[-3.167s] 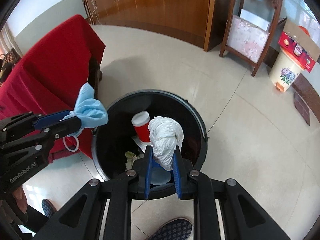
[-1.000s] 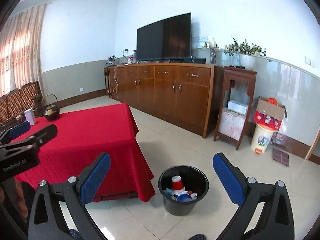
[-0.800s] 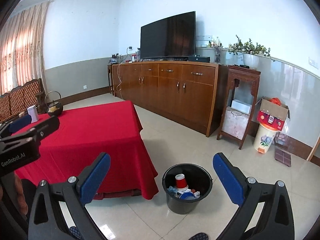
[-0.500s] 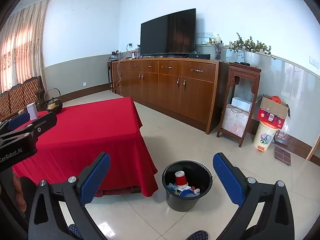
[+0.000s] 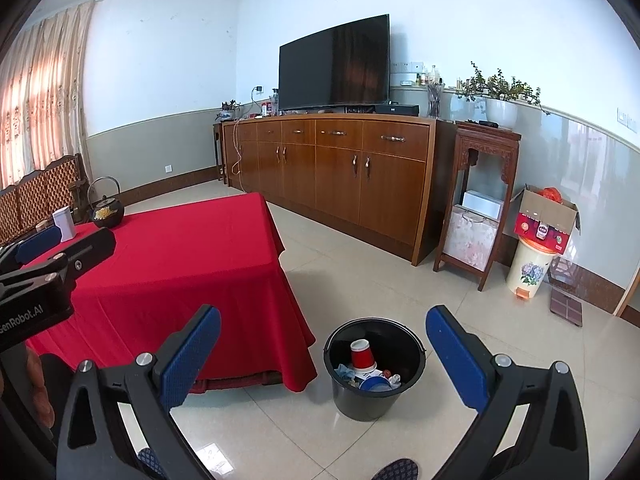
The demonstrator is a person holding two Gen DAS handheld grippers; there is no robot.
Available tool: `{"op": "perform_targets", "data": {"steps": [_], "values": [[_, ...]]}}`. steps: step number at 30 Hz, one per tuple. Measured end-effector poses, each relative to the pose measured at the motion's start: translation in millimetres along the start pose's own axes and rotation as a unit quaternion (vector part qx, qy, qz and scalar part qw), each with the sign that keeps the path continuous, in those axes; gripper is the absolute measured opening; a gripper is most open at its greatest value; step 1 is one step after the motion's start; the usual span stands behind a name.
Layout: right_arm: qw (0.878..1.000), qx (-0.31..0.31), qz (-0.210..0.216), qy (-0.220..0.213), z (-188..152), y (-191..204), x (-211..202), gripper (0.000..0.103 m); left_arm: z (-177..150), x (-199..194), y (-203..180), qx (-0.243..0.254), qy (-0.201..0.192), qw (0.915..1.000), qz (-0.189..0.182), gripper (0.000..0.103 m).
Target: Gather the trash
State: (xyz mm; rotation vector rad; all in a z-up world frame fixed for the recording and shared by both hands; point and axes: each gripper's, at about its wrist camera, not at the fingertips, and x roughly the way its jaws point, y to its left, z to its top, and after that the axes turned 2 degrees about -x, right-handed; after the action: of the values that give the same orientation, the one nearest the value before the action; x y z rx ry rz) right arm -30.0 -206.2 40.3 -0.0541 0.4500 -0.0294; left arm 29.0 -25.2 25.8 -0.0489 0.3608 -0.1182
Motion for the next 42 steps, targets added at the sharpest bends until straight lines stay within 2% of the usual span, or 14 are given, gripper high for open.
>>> {"op": "perform_targets", "data": {"steps": [42], "values": [[1.000,0.017,-0.002,0.009,-3.1,-2.3,2.5,0.103,-0.4,1.3,-5.5,0.002,0.004,1.0000,-0.006,0.103]]}}
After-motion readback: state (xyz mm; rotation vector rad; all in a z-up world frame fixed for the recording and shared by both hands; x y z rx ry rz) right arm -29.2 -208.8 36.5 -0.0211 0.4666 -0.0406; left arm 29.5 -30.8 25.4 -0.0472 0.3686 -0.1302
